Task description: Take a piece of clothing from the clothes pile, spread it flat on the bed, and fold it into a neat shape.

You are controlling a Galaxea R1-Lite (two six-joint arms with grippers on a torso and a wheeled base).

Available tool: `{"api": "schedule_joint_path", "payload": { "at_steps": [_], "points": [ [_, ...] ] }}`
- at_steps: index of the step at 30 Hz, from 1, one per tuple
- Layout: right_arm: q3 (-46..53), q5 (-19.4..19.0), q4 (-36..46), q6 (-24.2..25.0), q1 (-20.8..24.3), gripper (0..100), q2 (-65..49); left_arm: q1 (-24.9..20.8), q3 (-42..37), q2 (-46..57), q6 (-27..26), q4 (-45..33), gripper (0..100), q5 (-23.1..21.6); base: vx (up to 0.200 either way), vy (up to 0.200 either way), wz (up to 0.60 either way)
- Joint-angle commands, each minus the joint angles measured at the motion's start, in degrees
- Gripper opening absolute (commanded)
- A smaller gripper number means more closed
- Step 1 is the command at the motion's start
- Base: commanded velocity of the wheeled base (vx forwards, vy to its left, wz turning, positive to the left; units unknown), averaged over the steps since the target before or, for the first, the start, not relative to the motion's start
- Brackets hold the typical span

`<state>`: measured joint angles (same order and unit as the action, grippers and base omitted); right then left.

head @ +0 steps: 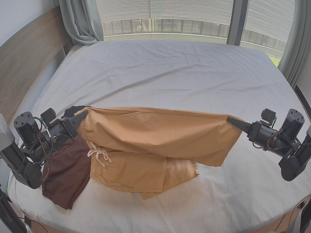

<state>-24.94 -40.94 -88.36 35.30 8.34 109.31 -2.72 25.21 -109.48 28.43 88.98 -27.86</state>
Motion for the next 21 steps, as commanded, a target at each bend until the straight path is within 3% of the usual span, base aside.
{"api": "schedule_joint_path", "payload": {
  "at_steps": [1, 21],
  "points": [
    [-0.11, -0.02, -0.06, -0.06, 0.01, 0, 0.29, -0.01, 0.01, -0.29, 0.05, 0.05, 0, 0.08, 0.000, 0.000, 0.00],
    [-5.03, 0.15, 0.03, 0.03, -0.34, 0, 3.45, -0.80, 1.24, -0.29, 0.49, 0.05, 0, 0.17, 0.000, 0.000, 0.00]
  ]
}}
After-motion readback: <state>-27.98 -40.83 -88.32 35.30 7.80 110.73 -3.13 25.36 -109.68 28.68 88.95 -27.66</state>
